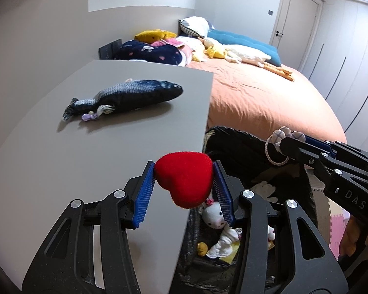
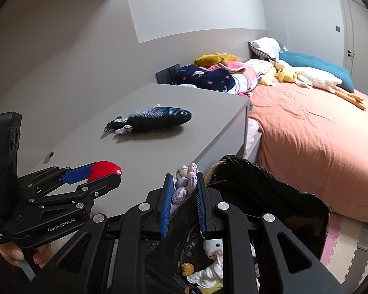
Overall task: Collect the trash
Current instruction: 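Carry the heart plush and rope toy over the bin with both tools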
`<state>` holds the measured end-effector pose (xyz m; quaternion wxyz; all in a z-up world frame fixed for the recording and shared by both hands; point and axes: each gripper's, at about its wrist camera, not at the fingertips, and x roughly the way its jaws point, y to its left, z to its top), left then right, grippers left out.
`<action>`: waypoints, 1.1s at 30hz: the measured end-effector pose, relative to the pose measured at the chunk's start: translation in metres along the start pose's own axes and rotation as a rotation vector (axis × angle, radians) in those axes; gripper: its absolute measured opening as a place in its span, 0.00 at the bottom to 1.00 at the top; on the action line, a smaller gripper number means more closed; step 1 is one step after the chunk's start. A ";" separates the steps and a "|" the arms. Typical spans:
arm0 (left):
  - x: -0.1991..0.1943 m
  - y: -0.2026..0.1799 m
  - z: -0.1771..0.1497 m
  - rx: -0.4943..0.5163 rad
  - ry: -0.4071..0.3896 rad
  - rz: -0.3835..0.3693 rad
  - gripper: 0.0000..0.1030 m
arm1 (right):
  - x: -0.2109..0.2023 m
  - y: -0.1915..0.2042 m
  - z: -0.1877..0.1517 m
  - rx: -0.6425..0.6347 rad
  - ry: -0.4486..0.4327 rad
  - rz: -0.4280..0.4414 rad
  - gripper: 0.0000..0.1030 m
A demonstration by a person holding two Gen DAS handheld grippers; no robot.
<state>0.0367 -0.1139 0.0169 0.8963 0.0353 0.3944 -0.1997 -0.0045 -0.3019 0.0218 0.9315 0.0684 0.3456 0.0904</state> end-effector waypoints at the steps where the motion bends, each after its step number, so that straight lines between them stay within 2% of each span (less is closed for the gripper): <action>1: 0.000 -0.002 0.000 0.003 0.000 -0.003 0.46 | -0.003 -0.002 -0.001 0.003 -0.003 -0.004 0.20; 13: 0.003 -0.051 0.003 0.092 0.006 -0.075 0.46 | -0.040 -0.042 -0.013 0.077 -0.049 -0.083 0.20; 31: 0.026 -0.116 -0.004 0.231 0.079 -0.170 0.46 | -0.071 -0.096 -0.025 0.163 -0.071 -0.205 0.20; 32: 0.027 -0.118 -0.005 0.236 0.088 -0.173 0.47 | -0.072 -0.100 -0.026 0.170 -0.071 -0.207 0.23; 33: 0.029 -0.119 -0.006 0.245 0.102 -0.175 0.50 | -0.073 -0.102 -0.026 0.181 -0.073 -0.212 0.36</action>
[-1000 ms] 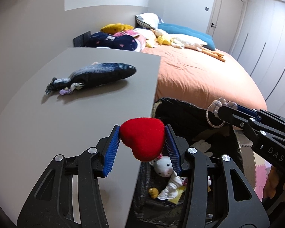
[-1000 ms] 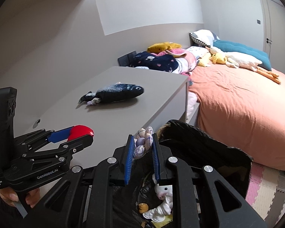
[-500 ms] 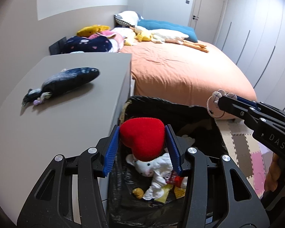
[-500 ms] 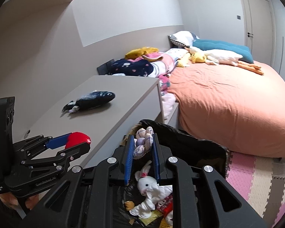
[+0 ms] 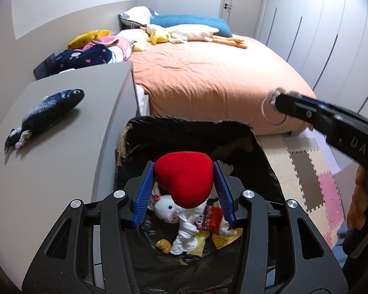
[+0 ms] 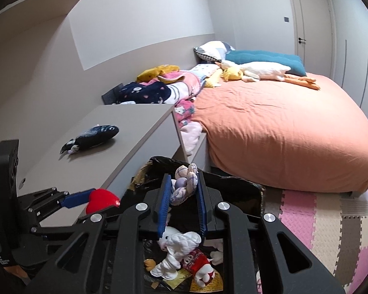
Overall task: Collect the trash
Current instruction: 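Carry the heart plush and rope toy over the bin with both tools, then open both tools to drop the red heart and rope toy into the bin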
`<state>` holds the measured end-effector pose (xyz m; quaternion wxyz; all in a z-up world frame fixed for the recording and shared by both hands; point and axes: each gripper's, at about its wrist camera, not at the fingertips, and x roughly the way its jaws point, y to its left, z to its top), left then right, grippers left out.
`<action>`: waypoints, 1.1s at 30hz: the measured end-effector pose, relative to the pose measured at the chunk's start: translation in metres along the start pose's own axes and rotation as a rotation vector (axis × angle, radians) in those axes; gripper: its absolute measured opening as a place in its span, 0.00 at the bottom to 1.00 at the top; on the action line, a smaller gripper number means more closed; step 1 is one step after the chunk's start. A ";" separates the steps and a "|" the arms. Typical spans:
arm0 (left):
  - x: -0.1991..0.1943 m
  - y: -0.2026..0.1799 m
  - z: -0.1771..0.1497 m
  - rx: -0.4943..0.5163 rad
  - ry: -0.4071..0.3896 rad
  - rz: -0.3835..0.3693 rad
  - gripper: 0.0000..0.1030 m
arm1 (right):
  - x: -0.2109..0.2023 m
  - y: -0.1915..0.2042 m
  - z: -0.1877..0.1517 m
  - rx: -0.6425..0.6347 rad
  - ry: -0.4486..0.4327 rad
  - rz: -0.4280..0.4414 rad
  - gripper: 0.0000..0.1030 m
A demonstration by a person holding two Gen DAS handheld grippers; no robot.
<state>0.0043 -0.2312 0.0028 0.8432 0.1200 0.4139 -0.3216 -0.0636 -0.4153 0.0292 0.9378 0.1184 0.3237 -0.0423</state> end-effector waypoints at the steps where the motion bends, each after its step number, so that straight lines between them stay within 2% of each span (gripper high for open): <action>1: 0.001 -0.002 0.000 0.001 0.009 0.001 0.69 | -0.001 -0.002 0.000 0.012 -0.006 -0.006 0.45; 2: 0.002 -0.002 -0.001 -0.003 0.016 0.012 0.92 | -0.002 -0.004 0.000 0.021 -0.015 -0.011 0.61; 3: 0.002 -0.002 -0.001 -0.005 0.017 0.028 0.94 | -0.004 -0.006 0.001 0.032 -0.031 -0.026 0.68; 6: 0.003 -0.001 -0.003 0.003 0.023 0.042 0.94 | -0.006 -0.009 0.002 0.040 -0.043 -0.057 0.72; 15: 0.005 0.012 -0.004 -0.040 0.035 0.061 0.94 | 0.000 -0.011 0.004 0.050 -0.031 -0.054 0.72; 24: 0.010 0.027 -0.005 -0.070 0.045 0.082 0.94 | 0.016 0.006 0.007 0.013 -0.008 -0.036 0.72; 33: 0.011 0.063 -0.007 -0.137 0.059 0.114 0.94 | 0.041 0.030 0.013 -0.021 0.023 0.004 0.72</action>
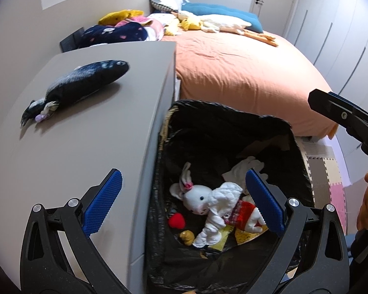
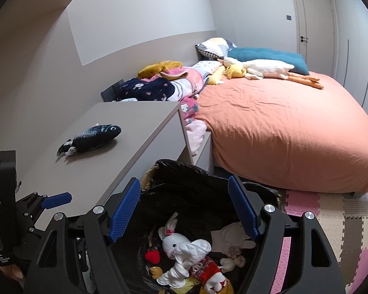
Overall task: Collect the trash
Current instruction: 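Open both tools to drop the red heart and rope toy into the bin, then move both tools back over the desk toward the fish plush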
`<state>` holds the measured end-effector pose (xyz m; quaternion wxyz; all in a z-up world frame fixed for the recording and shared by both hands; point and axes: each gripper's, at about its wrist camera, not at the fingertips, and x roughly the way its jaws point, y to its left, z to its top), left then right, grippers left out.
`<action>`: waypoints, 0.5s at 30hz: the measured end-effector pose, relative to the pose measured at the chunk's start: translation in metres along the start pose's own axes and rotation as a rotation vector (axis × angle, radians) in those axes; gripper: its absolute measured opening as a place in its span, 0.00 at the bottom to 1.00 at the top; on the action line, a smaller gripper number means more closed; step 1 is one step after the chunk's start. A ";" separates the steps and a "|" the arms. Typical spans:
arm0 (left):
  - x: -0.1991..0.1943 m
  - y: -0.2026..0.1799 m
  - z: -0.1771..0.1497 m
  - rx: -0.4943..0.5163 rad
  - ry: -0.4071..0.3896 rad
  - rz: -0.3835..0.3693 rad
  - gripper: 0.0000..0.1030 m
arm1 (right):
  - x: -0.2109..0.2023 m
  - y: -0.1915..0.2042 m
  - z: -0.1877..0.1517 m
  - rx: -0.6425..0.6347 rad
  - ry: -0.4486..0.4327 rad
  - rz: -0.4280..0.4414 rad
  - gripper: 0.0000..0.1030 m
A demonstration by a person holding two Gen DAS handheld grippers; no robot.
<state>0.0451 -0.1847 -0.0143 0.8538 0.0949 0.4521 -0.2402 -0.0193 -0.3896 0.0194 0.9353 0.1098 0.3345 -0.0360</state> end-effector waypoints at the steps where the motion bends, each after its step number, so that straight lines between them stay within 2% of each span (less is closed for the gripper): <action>1: 0.000 0.004 0.001 -0.006 0.000 0.002 0.94 | 0.003 0.003 0.001 -0.003 0.003 0.004 0.72; 15: 0.005 0.062 0.005 -0.093 0.009 0.057 0.94 | 0.042 0.053 0.016 -0.071 0.031 0.077 0.72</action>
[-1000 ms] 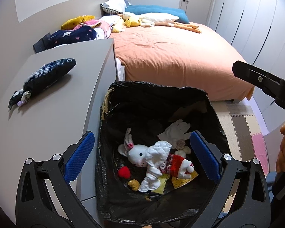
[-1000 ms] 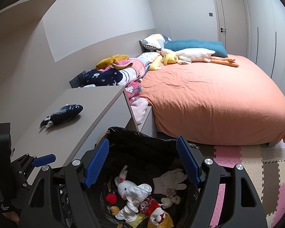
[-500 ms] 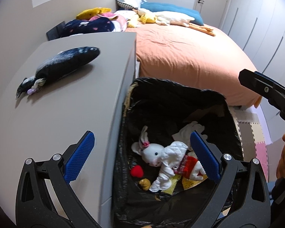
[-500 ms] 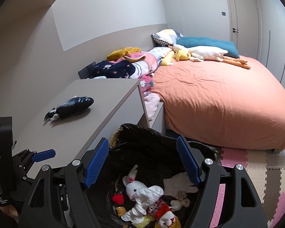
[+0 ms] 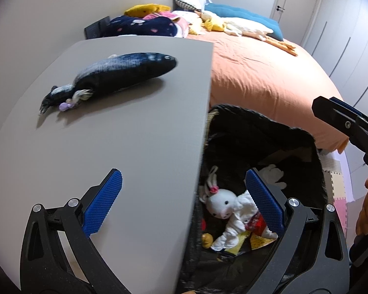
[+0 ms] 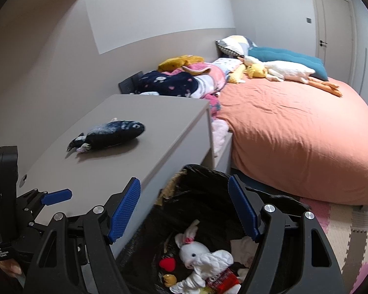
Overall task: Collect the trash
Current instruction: 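Move both tools back over the desk toward the fish plush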
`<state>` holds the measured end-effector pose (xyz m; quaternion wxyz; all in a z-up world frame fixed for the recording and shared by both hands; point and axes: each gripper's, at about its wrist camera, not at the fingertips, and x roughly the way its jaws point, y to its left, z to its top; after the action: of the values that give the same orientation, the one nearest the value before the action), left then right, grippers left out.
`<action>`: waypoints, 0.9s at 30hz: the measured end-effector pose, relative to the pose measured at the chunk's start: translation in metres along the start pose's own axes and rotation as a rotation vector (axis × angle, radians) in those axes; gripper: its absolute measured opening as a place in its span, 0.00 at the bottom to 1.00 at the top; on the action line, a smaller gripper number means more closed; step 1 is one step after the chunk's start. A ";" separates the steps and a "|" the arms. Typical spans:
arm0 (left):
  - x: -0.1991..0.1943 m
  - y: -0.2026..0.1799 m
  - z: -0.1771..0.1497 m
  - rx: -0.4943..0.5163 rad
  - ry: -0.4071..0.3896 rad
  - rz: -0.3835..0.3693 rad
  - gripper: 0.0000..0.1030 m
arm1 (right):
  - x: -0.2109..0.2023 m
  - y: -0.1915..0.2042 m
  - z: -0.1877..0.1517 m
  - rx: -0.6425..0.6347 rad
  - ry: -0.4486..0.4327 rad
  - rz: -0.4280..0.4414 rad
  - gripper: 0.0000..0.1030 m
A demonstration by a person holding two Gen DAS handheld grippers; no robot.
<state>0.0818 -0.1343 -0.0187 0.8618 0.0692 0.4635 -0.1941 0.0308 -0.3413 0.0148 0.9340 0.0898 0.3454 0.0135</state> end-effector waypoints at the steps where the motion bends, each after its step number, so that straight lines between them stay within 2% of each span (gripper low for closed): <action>1: 0.000 0.005 0.000 -0.006 0.001 0.007 0.94 | 0.004 0.004 0.002 -0.006 0.003 0.007 0.72; 13: 0.007 0.081 0.007 -0.121 0.024 0.080 0.94 | 0.061 0.067 0.031 -0.081 0.057 0.089 0.72; 27: 0.016 0.150 0.017 -0.199 0.027 0.147 0.94 | 0.121 0.138 0.065 -0.166 0.090 0.167 0.72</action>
<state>0.1630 -0.0063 -0.0310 0.8701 0.0195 0.4856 -0.0823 0.1702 -0.2058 0.0103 0.9174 0.0398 0.3760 0.1239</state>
